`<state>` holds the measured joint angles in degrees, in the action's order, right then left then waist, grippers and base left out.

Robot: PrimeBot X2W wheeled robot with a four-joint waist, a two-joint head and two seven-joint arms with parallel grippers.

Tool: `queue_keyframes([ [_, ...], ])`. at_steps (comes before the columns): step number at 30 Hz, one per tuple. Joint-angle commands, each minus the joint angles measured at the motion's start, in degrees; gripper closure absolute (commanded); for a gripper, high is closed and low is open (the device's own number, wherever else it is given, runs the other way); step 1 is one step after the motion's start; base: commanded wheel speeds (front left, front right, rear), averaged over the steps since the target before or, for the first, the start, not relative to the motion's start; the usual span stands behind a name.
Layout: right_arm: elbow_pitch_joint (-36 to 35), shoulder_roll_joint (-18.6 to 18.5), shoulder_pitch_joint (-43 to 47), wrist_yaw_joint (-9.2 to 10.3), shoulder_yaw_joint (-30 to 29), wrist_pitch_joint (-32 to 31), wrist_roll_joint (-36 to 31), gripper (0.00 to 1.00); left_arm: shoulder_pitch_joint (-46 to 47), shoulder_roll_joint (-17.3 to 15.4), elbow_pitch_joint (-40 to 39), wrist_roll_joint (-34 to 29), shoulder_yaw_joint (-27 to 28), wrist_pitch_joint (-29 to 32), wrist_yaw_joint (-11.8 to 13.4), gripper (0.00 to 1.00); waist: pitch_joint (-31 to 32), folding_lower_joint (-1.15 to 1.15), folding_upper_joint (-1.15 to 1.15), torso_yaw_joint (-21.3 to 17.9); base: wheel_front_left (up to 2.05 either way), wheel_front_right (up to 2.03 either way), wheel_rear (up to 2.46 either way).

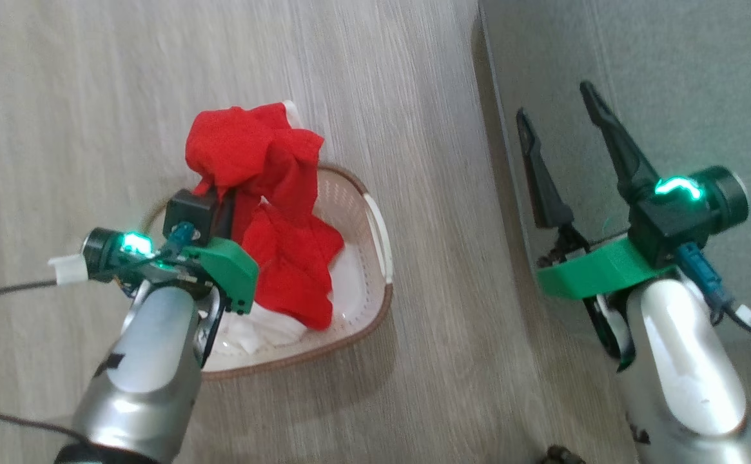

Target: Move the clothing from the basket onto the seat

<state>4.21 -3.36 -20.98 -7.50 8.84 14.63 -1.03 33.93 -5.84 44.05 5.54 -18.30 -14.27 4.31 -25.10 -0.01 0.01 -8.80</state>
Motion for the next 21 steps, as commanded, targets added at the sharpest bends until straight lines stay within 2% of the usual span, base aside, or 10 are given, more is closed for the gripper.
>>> queue_keyframes([
  [1, -1.3, 0.5, 1.4, 0.01, 0.7, 0.4, 0.1, 0.0, -0.9, -0.8, -2.9, -0.2, 2.0, -0.7, 0.6, 1.0, 4.6, 0.01, -0.01, 2.1, 0.0, 0.0, 0.0],
  [10, 0.1, 0.1, 4.7, 0.01, 0.7, 0.4, 1.1, 0.0, -6.8, -0.2, -13.9, -0.2, 6.0, -0.7, 0.3, 1.0, 11.4, 0.01, -0.01, 3.6, 0.0, 0.0, 0.0],
  [21, 0.0, -0.3, 8.2, 0.01, 0.7, 0.4, 1.9, 0.0, -12.3, 2.0, -27.4, 0.4, 10.4, -0.7, -1.8, 1.0, 15.8, 0.01, -0.01, 5.2, 0.0, 0.0, 0.0],
])
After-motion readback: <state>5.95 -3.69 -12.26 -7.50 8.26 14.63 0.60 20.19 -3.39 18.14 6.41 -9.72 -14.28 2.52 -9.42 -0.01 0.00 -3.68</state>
